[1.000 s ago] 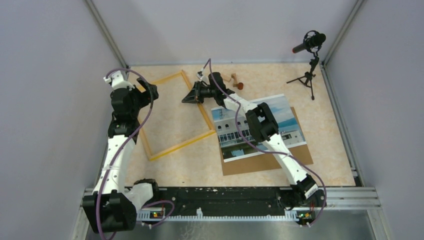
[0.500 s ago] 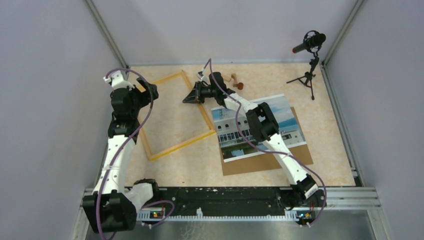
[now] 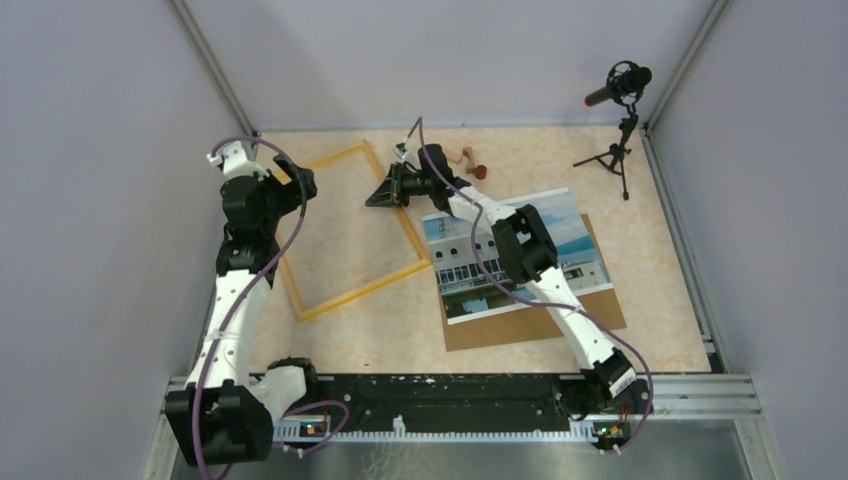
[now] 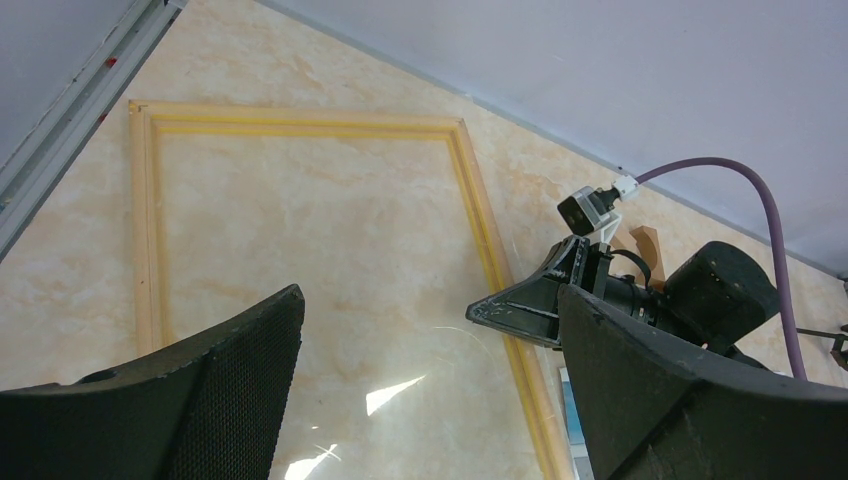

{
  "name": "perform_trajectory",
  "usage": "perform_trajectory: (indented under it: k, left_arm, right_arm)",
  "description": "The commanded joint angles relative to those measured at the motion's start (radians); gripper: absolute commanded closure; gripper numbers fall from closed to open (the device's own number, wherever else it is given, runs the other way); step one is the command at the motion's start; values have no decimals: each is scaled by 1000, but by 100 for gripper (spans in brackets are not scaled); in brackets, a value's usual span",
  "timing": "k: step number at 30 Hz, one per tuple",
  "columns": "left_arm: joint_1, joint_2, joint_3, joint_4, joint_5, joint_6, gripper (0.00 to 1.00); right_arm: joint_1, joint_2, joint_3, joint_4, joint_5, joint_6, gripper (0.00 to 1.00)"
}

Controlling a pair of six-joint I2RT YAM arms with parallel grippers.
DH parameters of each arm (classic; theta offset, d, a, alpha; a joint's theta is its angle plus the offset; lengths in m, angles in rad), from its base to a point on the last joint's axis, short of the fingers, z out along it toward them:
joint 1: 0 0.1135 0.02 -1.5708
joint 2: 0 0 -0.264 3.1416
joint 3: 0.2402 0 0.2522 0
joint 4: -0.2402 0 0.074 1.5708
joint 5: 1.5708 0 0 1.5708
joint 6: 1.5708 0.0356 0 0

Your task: Put the photo into the frame

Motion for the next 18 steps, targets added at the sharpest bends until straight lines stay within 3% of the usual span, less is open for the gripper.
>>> perform_trajectory:
  k: [1, 18]
  left_arm:
    - [-3, -1, -2, 64, -4, 10, 1]
    - [-3, -8, -10, 67, -6, 8, 1]
  right_arm:
    - [-13, -74, 39, 28, -22, -13, 100]
    - [-4, -54, 61, 32, -63, -11, 100]
